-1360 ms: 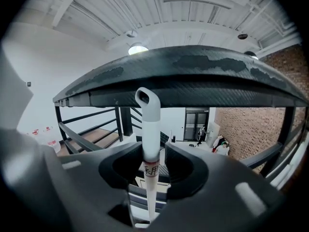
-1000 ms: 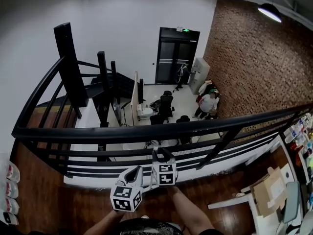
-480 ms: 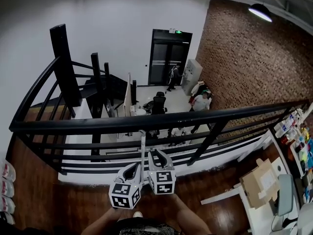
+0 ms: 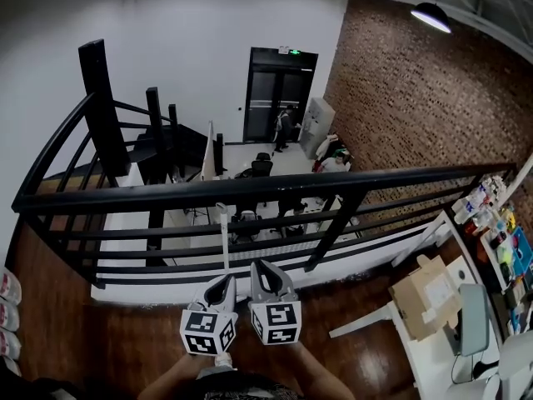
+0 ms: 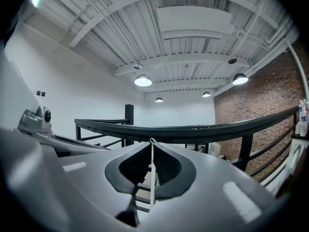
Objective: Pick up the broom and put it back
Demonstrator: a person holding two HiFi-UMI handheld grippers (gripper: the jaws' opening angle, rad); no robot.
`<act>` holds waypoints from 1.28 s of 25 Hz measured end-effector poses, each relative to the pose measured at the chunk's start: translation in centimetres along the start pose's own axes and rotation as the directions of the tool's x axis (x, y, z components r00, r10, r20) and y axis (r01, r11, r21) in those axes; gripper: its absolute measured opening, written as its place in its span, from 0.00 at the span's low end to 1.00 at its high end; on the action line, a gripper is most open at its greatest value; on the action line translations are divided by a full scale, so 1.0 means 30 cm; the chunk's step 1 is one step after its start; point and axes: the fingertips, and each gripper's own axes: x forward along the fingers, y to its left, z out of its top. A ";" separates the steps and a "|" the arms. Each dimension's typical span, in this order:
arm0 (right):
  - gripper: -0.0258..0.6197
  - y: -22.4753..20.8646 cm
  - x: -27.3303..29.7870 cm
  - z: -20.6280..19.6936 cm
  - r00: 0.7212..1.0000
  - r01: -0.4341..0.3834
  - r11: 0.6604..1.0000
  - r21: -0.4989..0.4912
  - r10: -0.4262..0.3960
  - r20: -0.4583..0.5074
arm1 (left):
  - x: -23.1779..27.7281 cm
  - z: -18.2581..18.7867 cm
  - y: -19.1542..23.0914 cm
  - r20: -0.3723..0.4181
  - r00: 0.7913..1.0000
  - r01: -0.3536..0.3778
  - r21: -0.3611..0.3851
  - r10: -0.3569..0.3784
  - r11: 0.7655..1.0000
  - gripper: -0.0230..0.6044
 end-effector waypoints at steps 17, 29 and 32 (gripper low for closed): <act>0.04 0.015 -0.377 0.033 0.998 -0.055 0.998 0.043 0.053 0.043 | -0.152 -0.043 -0.264 0.039 0.999 0.015 0.024 -0.016 1.000 0.04; 0.04 0.058 -0.505 0.006 0.995 -0.092 0.993 0.074 0.088 0.052 | -0.258 -0.094 -0.336 0.027 1.000 -0.002 0.039 0.001 0.999 0.04; 0.04 0.066 -0.528 0.002 0.995 -0.093 0.993 0.076 0.089 0.053 | -0.278 -0.101 -0.349 0.026 1.000 -0.001 0.044 0.000 0.999 0.04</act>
